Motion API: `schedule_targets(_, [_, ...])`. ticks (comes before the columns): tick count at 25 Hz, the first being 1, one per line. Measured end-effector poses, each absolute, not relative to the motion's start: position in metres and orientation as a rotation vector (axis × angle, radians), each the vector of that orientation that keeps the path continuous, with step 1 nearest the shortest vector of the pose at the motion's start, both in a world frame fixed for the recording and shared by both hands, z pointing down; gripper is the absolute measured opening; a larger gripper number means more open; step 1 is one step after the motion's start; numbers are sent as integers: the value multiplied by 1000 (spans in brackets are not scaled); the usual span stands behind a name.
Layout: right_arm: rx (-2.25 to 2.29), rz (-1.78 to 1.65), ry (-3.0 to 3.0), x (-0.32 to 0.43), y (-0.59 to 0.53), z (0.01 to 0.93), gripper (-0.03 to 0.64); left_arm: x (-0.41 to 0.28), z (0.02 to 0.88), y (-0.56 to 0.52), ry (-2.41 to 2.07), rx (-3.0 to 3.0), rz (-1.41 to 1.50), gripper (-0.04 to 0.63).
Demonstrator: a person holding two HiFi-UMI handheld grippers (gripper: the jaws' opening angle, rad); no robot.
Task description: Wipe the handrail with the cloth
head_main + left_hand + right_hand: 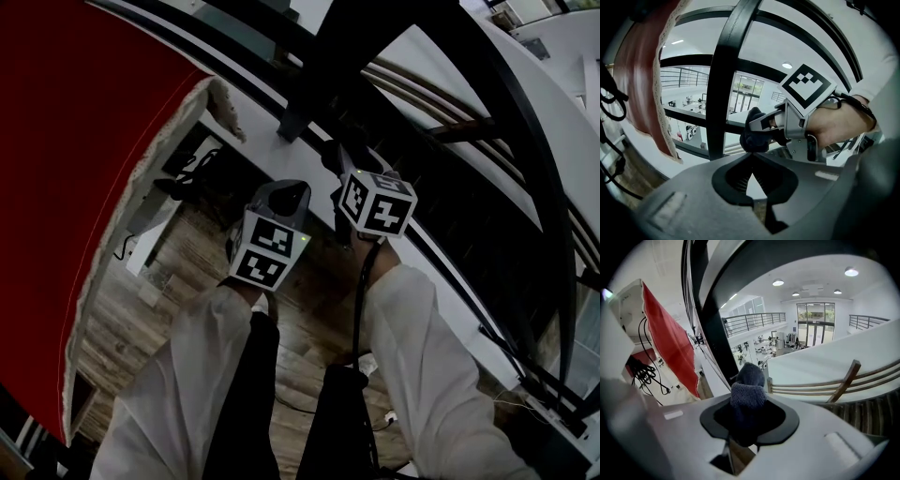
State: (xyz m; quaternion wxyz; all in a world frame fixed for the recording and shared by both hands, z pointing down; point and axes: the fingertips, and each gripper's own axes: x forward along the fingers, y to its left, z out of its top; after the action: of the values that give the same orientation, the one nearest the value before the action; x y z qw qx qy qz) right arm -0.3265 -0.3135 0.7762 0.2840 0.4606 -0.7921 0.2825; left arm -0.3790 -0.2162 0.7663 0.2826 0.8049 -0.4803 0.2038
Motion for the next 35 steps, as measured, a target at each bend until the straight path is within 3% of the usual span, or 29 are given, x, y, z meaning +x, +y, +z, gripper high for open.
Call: schedule_targets(35, [1467,659,-1970,16,-181,774,106,-128,750,-106,-1110,2349,720,-3])
